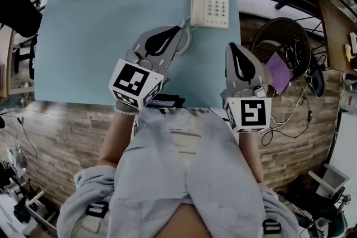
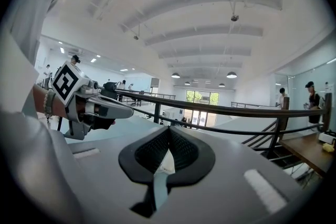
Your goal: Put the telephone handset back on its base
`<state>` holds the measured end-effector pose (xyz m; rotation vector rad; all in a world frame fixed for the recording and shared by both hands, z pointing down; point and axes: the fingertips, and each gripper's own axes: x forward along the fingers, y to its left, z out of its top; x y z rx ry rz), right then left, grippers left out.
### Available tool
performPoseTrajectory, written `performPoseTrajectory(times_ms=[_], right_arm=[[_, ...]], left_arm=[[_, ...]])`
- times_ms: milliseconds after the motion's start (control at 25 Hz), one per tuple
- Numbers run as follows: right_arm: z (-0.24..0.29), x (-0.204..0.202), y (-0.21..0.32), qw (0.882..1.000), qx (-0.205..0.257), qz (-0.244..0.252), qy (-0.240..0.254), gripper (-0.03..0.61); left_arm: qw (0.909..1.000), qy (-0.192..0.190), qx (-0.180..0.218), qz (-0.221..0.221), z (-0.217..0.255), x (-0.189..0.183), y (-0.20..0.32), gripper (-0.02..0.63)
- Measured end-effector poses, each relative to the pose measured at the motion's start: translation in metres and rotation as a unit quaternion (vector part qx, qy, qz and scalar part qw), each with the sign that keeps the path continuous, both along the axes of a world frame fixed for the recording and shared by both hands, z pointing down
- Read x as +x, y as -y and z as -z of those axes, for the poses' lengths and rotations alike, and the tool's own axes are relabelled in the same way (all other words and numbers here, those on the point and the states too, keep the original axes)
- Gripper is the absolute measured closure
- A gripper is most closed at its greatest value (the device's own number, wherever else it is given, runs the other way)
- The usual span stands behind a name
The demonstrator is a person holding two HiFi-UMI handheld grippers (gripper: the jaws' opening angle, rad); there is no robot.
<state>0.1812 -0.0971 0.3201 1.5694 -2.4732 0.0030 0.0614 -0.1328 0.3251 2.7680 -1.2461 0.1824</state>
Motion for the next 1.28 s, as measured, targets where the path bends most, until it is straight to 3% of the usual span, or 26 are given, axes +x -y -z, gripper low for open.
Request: performPoseTrajectory(times_ms=[1280], right_arm=[[-0.012,0.0,0.0,1.0,-0.019,0.011,-0.022,0.572]], left_arm=[[0.9999,-0.002,-0.011,-0.011,-0.013,0.007,-0.005,0.611]])
